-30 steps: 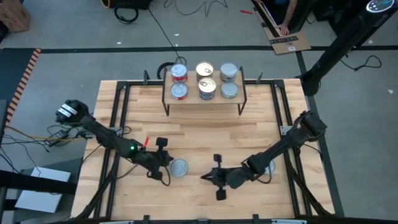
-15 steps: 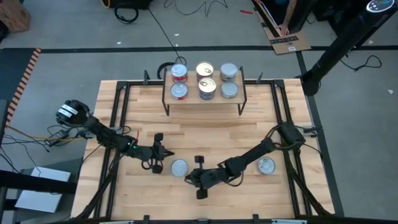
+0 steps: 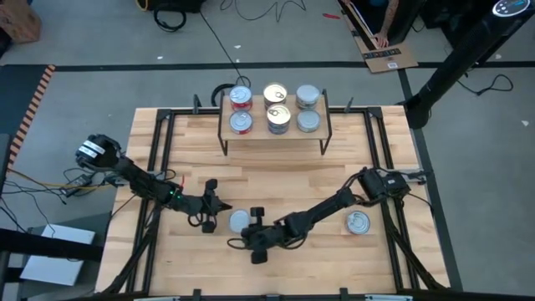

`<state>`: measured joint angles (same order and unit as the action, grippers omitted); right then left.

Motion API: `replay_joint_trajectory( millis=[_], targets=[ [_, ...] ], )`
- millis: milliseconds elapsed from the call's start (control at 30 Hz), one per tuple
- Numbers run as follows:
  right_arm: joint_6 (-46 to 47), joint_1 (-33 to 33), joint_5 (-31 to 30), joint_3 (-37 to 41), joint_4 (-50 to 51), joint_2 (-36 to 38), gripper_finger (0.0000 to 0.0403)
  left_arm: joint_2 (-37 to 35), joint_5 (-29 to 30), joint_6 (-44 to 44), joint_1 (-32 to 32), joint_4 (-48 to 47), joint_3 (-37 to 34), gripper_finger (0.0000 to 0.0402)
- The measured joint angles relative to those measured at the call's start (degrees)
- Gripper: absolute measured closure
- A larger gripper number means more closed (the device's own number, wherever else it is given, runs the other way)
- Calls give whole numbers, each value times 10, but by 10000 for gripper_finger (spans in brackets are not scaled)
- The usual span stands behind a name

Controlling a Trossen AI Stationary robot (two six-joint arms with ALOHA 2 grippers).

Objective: Stack canned seafood by type on shelf
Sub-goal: Stack the green tuna can on top of the green tuna can on the shelf

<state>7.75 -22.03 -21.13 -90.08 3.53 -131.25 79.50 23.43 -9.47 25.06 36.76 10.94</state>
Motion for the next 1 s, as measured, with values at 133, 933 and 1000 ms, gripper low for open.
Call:
replay_joint_trajectory(
  millis=[133,933,1000],
  targets=[
    [0,9,-13,0,-6,5,392,11,10,-2,-5,-3,0,402],
    [13,25,-89,0,-5,49,392,137,-12,-2,-11,118,0,401],
    [13,29,-95,0,2,60,392,137,-21,-2,-10,120,0,401]
  ],
)
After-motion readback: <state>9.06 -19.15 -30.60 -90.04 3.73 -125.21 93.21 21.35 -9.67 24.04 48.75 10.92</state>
